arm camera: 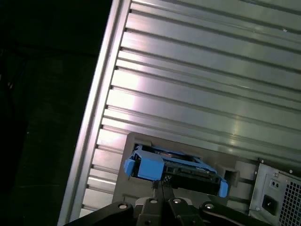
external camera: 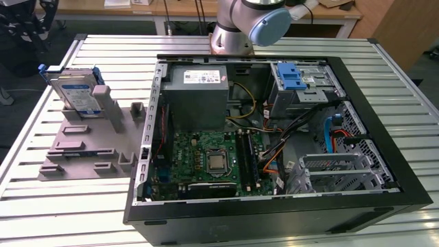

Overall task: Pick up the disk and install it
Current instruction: 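Pick up the disk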

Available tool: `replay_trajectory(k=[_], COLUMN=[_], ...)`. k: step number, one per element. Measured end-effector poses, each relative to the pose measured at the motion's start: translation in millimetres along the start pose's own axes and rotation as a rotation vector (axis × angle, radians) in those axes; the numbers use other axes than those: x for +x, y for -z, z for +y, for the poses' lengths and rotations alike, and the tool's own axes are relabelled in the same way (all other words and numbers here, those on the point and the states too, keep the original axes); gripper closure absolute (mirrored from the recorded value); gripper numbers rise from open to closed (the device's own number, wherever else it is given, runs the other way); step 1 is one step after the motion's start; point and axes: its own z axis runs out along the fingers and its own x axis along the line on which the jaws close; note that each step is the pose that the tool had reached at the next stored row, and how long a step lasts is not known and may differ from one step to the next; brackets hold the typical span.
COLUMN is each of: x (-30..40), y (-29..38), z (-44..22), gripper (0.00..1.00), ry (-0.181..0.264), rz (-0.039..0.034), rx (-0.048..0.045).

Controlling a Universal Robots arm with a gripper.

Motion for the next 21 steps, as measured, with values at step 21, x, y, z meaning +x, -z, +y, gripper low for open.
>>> replay_trajectory(k=[21], x=[0.0], y=[-0.1], z=[0.0], gripper=[0.89], ry=[0.177], rz=[0.0078], rx=[-0.0033])
